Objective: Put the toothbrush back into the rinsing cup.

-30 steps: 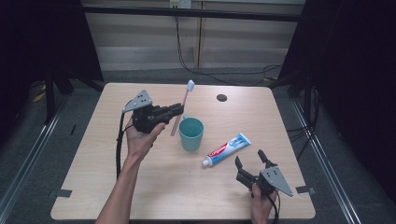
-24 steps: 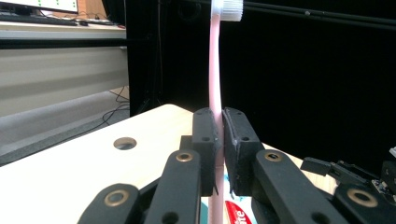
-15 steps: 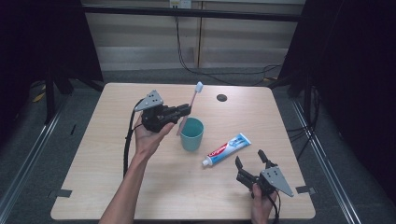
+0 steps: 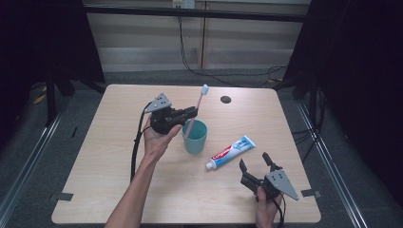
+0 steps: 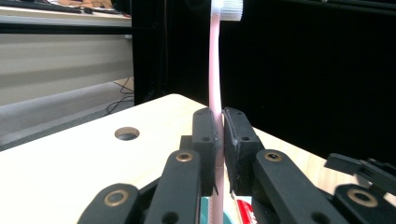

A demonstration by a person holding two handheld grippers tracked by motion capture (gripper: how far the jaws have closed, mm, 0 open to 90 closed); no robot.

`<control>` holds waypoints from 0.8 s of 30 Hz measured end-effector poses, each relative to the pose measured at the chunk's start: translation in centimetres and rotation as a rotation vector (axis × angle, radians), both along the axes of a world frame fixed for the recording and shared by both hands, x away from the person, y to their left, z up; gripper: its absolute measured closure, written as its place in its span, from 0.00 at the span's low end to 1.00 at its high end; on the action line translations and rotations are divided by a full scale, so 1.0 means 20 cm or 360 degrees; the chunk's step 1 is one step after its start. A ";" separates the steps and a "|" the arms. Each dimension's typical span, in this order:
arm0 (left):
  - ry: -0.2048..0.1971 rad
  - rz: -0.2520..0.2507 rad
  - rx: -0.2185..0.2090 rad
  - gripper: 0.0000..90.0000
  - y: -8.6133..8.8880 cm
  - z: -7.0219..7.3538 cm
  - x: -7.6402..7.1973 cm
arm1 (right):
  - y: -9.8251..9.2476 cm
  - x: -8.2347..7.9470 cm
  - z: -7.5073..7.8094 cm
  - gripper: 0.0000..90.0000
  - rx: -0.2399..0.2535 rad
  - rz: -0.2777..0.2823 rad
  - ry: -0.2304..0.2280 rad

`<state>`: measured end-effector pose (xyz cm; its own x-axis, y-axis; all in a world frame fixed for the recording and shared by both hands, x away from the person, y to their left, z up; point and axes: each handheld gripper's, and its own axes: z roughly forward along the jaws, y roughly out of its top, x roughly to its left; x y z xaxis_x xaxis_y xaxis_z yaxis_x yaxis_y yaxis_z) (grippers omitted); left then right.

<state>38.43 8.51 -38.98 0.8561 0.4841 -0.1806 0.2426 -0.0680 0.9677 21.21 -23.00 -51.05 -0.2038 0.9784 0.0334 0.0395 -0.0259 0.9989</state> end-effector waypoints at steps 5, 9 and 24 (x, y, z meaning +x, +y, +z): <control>-0.0009 0.0014 0.0013 0.93 -0.04 -0.02 0.02 | 0.00 0.00 0.00 0.15 -0.0001 0.0006 0.0005; -0.0023 0.0006 0.0040 0.93 -0.07 -0.04 0.03 | 0.00 0.00 0.00 0.15 -0.0006 0.0006 0.0003; -0.0001 -0.0003 0.0109 0.93 -0.05 -0.10 0.03 | 0.00 0.00 0.00 0.15 -0.0012 0.0011 -0.0006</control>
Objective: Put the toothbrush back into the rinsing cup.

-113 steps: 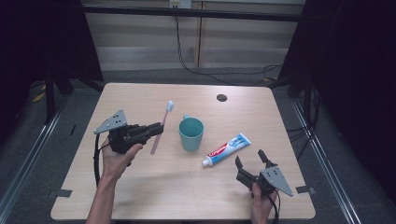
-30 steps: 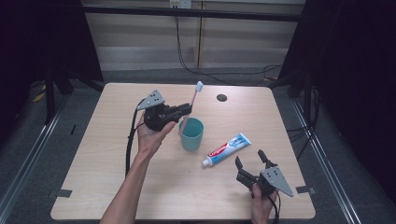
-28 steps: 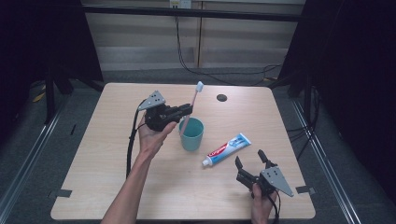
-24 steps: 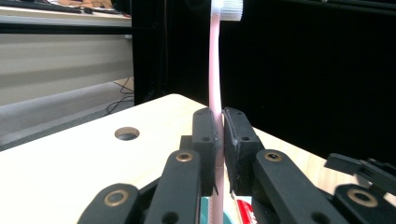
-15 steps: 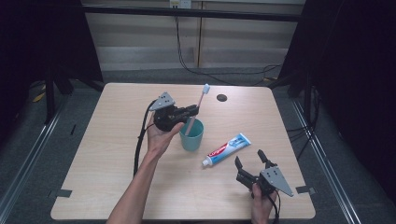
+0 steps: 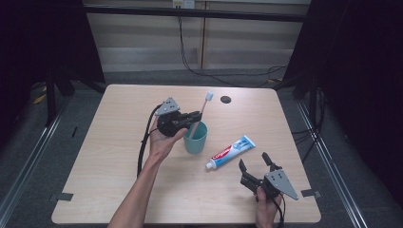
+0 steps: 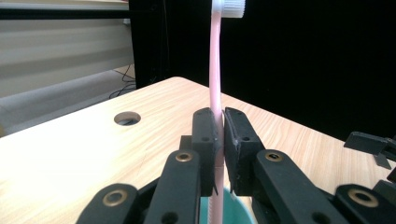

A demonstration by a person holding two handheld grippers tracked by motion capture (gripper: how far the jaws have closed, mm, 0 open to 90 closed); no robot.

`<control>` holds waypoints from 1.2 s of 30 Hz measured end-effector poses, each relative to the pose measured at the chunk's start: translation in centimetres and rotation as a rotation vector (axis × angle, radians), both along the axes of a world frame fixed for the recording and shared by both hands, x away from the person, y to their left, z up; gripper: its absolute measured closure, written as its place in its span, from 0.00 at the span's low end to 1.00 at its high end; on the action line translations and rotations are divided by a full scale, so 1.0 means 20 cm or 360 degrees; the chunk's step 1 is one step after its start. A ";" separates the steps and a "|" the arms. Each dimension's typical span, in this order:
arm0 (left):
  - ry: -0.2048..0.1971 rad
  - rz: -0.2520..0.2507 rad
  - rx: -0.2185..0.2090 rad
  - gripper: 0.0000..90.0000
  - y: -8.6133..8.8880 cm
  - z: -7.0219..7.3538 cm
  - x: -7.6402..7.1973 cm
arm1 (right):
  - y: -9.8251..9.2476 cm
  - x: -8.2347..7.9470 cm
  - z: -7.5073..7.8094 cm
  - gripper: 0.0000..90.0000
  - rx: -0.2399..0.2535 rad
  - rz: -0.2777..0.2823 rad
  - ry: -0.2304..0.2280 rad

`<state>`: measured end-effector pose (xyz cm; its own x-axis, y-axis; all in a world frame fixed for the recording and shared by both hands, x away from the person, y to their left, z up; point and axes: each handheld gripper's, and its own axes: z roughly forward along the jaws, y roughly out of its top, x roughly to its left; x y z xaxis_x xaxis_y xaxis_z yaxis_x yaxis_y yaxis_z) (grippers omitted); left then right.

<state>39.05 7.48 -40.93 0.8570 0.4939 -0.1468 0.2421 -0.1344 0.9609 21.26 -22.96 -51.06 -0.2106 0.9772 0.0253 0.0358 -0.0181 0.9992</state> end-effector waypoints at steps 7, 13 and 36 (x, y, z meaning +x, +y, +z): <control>0.0031 0.0033 0.0004 0.93 0.07 -0.03 0.00 | 0.00 0.00 0.00 0.15 0.0000 -0.0001 0.0008; 0.0054 0.0048 -0.0012 0.93 0.11 -0.07 0.00 | 0.00 0.00 0.00 0.15 0.0009 -0.0002 0.0014; 0.0052 0.0022 -0.0018 0.62 0.21 -0.06 -0.05 | 0.00 0.00 0.00 0.15 0.0003 -0.0004 0.0008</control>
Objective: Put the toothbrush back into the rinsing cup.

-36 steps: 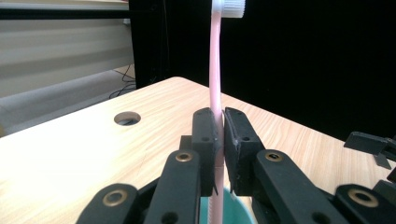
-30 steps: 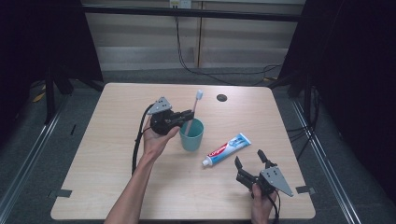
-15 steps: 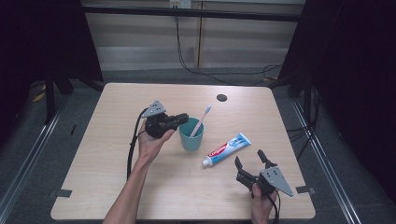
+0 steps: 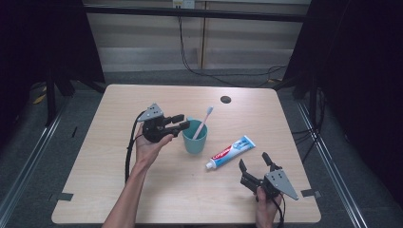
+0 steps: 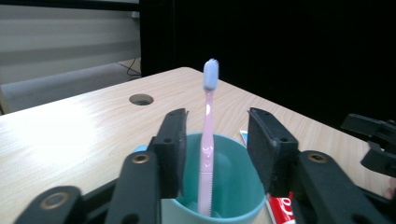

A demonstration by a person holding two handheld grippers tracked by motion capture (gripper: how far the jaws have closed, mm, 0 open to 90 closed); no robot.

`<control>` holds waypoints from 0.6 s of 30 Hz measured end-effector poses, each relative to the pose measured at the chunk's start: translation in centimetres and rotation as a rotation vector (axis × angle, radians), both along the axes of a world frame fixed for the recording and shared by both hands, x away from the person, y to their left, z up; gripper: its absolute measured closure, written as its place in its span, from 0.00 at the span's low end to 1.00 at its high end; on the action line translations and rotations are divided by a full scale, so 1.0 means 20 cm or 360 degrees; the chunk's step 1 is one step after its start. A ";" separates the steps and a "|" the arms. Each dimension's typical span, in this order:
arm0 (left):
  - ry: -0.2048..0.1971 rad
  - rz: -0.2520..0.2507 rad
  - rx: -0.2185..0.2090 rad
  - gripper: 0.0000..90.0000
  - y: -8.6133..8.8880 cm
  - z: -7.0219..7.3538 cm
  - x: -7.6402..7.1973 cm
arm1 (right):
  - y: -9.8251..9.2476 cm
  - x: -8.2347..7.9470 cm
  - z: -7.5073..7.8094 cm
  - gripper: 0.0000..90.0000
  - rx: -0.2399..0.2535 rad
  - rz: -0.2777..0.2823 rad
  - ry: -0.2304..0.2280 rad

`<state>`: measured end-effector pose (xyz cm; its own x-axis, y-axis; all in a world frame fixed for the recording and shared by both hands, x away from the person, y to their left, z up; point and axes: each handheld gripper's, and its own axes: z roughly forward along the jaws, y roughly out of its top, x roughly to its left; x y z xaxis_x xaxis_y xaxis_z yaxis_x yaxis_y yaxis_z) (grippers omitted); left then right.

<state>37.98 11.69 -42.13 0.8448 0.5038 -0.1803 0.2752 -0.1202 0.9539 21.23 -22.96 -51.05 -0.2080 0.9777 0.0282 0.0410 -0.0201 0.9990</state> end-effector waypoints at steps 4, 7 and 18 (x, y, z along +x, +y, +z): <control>-0.0037 0.0035 0.0012 0.42 0.04 0.01 -0.03 | 0.00 0.00 0.00 0.15 -0.0003 -0.0001 -0.0002; -0.0032 0.0050 -0.0005 0.37 0.06 0.01 -0.04 | 0.00 0.00 0.00 0.15 -0.0001 -0.0002 0.0000; -0.0001 0.0071 -0.0044 0.18 0.18 -0.03 -0.10 | 0.00 0.00 0.00 0.15 0.0001 -0.0006 0.0000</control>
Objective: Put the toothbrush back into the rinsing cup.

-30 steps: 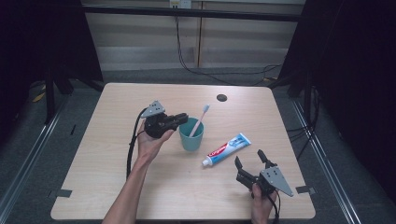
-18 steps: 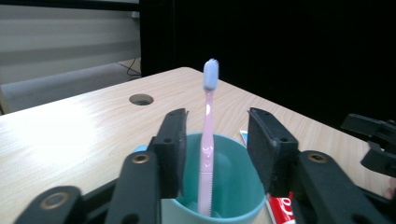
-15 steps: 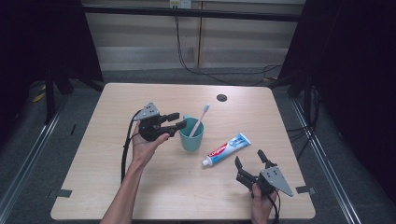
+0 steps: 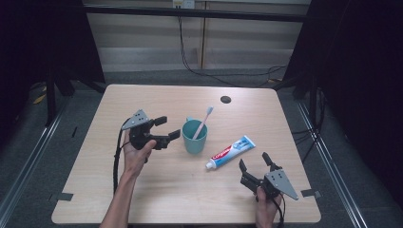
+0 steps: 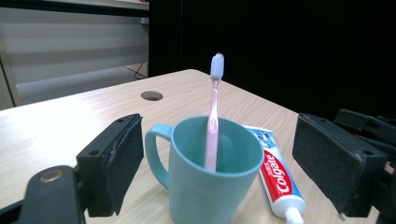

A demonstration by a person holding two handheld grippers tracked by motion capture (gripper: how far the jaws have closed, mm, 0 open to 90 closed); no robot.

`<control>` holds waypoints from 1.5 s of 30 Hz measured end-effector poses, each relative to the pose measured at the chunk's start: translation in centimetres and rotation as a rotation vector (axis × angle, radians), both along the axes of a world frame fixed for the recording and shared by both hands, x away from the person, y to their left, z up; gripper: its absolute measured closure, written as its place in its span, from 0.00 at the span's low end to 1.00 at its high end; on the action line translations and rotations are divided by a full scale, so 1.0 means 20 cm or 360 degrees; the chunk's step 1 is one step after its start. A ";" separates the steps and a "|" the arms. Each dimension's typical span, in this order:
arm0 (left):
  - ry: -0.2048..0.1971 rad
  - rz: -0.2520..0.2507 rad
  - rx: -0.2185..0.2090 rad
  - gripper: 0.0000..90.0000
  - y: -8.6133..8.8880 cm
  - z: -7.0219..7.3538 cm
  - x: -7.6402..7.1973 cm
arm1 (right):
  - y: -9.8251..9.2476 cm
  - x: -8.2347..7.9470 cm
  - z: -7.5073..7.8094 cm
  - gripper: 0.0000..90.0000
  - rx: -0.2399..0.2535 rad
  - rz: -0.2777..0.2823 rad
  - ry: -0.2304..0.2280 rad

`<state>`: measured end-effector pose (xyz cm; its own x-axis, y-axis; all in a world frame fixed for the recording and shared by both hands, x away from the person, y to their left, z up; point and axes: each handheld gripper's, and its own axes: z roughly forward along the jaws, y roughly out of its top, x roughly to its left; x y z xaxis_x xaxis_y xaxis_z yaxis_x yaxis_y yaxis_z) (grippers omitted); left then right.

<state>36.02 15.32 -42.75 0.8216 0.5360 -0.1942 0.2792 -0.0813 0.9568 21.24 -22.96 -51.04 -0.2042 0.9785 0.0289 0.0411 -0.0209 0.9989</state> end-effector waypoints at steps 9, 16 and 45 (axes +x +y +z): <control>-0.0023 0.0054 0.0033 0.18 0.11 -0.03 -0.06 | 0.00 0.00 0.00 0.15 0.0001 0.0002 0.0001; -0.0071 0.0132 0.0077 0.18 0.18 -0.04 -0.09 | 0.00 0.00 0.00 0.15 -0.0002 0.0000 0.0003; -0.0079 0.0328 0.0108 0.18 0.28 -0.32 -0.35 | -0.01 0.08 0.02 0.15 0.0000 0.0023 0.0265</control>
